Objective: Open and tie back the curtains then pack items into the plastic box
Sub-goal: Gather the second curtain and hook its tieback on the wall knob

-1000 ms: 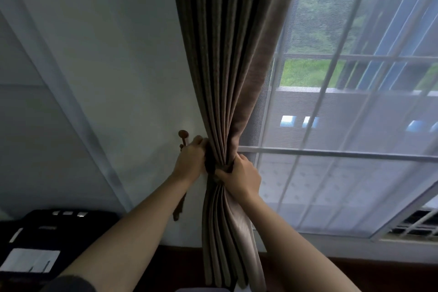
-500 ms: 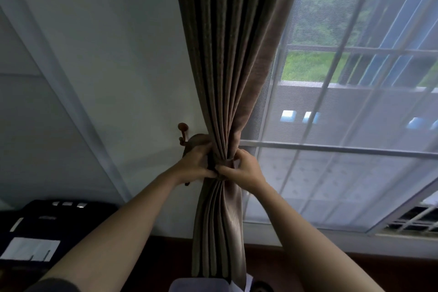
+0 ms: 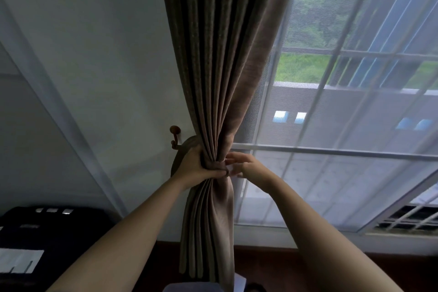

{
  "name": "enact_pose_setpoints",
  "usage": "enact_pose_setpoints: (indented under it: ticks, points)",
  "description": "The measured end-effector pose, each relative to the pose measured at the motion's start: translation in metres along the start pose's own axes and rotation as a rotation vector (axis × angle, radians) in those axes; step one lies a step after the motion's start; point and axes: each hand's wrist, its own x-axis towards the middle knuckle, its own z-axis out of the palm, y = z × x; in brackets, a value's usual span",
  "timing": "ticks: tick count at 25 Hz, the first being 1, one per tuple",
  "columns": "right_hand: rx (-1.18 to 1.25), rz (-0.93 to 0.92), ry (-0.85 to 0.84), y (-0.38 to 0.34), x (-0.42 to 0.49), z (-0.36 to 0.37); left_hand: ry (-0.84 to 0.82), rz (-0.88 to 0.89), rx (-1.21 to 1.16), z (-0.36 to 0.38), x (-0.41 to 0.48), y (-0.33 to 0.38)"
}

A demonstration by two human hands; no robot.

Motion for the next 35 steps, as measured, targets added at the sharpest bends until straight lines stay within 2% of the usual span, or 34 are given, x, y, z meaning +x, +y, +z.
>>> enact_pose_setpoints:
  ticks: [3, 7, 10, 12, 17, 22, 26, 29, 32, 35]
  points:
    - [-0.203, -0.109, 0.109, 0.006, 0.014, -0.005, 0.095, -0.032, -0.098, 0.01, 0.001, 0.002]
    - [-0.487, -0.188, 0.162, -0.003, 0.025, -0.012, 0.164, -0.088, -0.2, 0.015, -0.001, -0.001]
    - [-0.472, -0.233, 0.184, -0.011, 0.029, -0.013, 0.125, -0.105, -0.22, 0.014, 0.001, -0.006]
    - [-0.414, -0.218, 0.135, -0.014, 0.031, -0.013, 0.081, -0.129, -0.225, 0.012, 0.003, -0.009]
    - [-0.489, -0.163, 0.019, -0.012, 0.04, -0.014, -0.004, -0.156, -0.254, 0.005, 0.001, -0.016]
    - [-0.739, -0.188, 0.004, -0.019, 0.044, -0.017, -0.008, -0.15, -0.263, 0.006, -0.003, -0.013]
    - [-0.973, -0.163, 0.0, -0.016, 0.045, -0.015, 0.051, -0.122, -0.316, 0.008, -0.013, -0.007]
    - [-0.921, -0.175, -0.015, -0.009, 0.039, -0.011, 0.099, -0.092, -0.29, 0.012, -0.018, -0.004]
    - [-0.903, -0.165, 0.039, -0.004, 0.034, -0.011, 0.156, -0.08, -0.223, 0.016, -0.019, -0.003]
    - [-0.987, -0.182, 0.056, -0.011, 0.031, -0.012, 0.117, -0.11, -0.247, 0.014, -0.021, -0.002]
